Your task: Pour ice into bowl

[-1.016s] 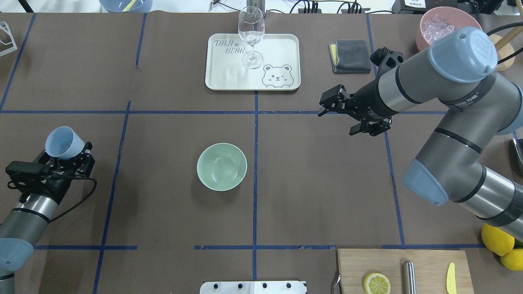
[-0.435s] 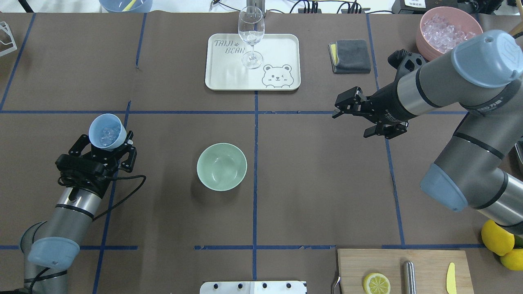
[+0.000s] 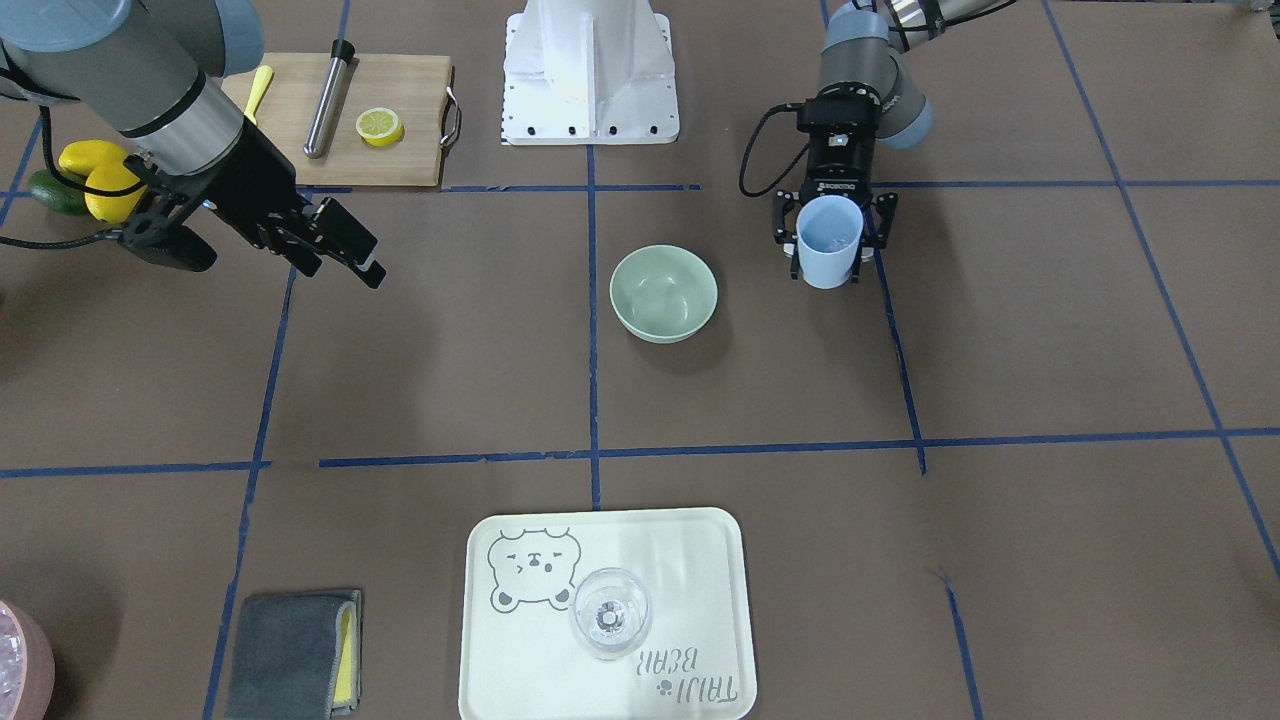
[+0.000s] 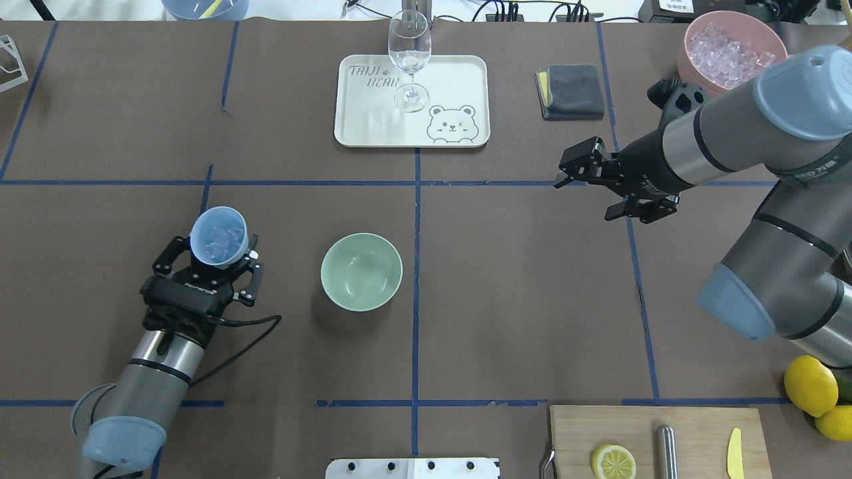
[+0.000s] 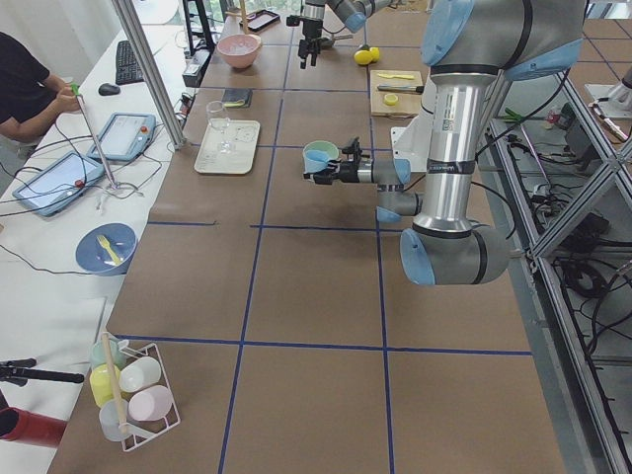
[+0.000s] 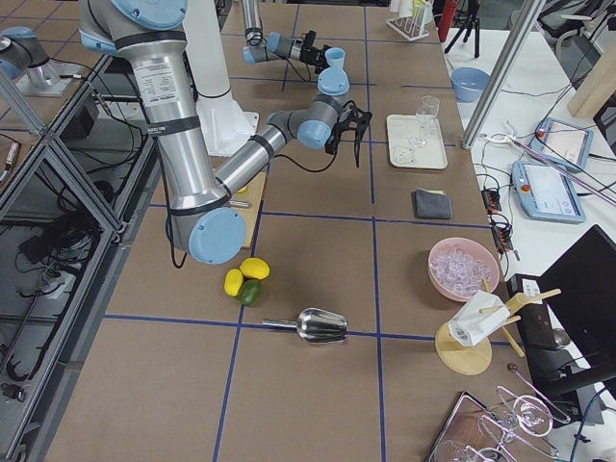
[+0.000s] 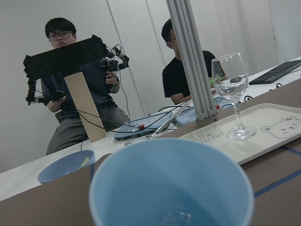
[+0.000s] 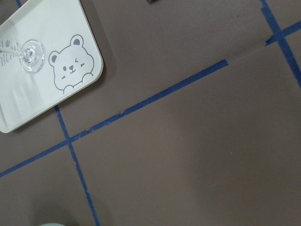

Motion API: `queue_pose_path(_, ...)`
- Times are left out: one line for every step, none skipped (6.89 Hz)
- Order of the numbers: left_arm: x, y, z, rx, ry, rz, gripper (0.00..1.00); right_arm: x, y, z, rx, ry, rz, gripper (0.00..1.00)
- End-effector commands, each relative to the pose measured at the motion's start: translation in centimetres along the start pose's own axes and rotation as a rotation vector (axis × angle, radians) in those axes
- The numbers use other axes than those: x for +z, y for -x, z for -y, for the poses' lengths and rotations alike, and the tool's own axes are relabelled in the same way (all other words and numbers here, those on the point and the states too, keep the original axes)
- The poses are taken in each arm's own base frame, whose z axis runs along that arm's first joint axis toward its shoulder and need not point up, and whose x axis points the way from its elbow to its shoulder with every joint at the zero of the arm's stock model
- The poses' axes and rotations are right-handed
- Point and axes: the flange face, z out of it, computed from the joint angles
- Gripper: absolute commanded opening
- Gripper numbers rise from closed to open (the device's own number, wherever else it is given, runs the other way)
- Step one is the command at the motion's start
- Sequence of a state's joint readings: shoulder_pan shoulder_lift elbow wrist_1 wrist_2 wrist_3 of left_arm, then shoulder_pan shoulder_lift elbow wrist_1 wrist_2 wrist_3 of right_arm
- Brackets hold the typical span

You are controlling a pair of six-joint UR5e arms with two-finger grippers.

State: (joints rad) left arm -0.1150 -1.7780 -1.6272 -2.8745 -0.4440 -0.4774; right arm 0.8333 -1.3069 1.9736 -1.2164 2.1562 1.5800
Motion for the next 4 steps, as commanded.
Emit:
queue_pose_path(0.5, -6.2, 1.1, 0.319, 0.08, 0.008, 0.0, -0.4, -1.1, 0.5, 0.013, -0.01, -0.009, 1.0)
queue_pose_path(0.3, -6.2, 1.4, 0.424, 0.083, 0.003, 0.0, 0.0, -1.5, 0.5, 0.018, -0.007, -0.019, 1.0)
queue_pose_path(0.2, -6.4, 1.7, 0.632, 0.082, -0.009, 0.0, 0.0, -2.1, 0.7, 0.025, -0.008, -0.027, 1.0)
queue_pose_path(0.3, -6.2, 1.5, 0.871, 0.083, -0.014, 0.0, 0.2, -2.6, 0.8, 0.03, -0.01, -0.035, 1.0)
